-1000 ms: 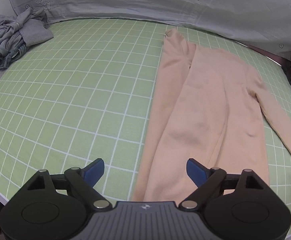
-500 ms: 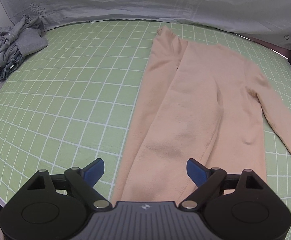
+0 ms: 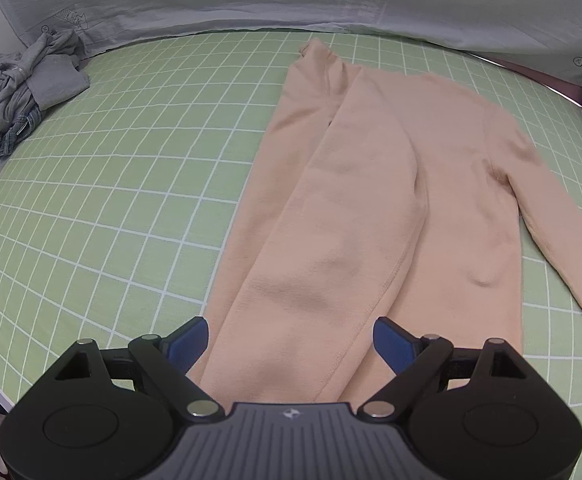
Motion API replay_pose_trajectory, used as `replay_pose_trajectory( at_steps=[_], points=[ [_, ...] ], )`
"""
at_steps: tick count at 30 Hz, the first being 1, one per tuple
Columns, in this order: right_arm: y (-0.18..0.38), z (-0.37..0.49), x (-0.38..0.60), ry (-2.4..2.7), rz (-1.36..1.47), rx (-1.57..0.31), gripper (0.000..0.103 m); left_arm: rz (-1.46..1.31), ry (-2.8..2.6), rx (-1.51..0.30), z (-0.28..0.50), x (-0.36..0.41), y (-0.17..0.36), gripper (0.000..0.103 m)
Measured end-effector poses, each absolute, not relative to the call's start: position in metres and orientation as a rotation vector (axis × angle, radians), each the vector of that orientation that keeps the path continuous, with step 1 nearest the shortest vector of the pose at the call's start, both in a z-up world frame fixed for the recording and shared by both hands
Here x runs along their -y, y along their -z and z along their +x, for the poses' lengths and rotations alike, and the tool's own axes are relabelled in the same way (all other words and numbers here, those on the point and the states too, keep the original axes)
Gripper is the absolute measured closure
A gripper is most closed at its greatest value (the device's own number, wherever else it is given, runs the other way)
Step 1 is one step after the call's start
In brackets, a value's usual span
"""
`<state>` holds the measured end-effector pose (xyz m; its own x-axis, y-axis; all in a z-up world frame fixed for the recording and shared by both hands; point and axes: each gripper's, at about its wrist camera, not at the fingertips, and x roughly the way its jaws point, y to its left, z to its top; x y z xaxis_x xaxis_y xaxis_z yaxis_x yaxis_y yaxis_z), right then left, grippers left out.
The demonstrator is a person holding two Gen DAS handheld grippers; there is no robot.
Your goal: Fold clothes
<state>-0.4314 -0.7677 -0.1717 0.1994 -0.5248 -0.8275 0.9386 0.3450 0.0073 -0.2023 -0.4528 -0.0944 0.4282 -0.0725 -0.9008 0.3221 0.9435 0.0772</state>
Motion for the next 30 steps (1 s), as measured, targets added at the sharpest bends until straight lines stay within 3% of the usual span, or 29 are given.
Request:
replay_pose_trajectory(
  at_steps=[2,5,7,9,21,30],
  points=[
    [0.171,-0.431,0.768,1.086,0.582,-0.841,0.001,0.244,0.247,-1.100,-0.201,0.449,0.093,0.013],
    [0.166,-0.431,0.763,1.031,0.534,-0.819,0.026,0.225,0.248,-1.094,-0.197,0.440,0.092,0.013],
    [0.162,-0.427,0.757,0.984,0.502,-0.810,0.071,0.203,0.247,-1.096,-0.191,0.433,0.091,0.013],
    [0.157,-0.422,0.752,0.947,0.501,-0.807,0.092,0.179,0.248,-1.097,-0.185,0.427,0.089,0.013],
    [0.103,-0.380,0.704,0.833,0.421,-0.699,0.094,0.122,0.273,-1.062,-0.142,0.392,0.085,0.013],
    [0.083,-0.293,0.677,0.724,0.397,-0.665,0.094,0.102,0.256,-1.084,-0.086,0.369,0.099,0.013]
  ],
)
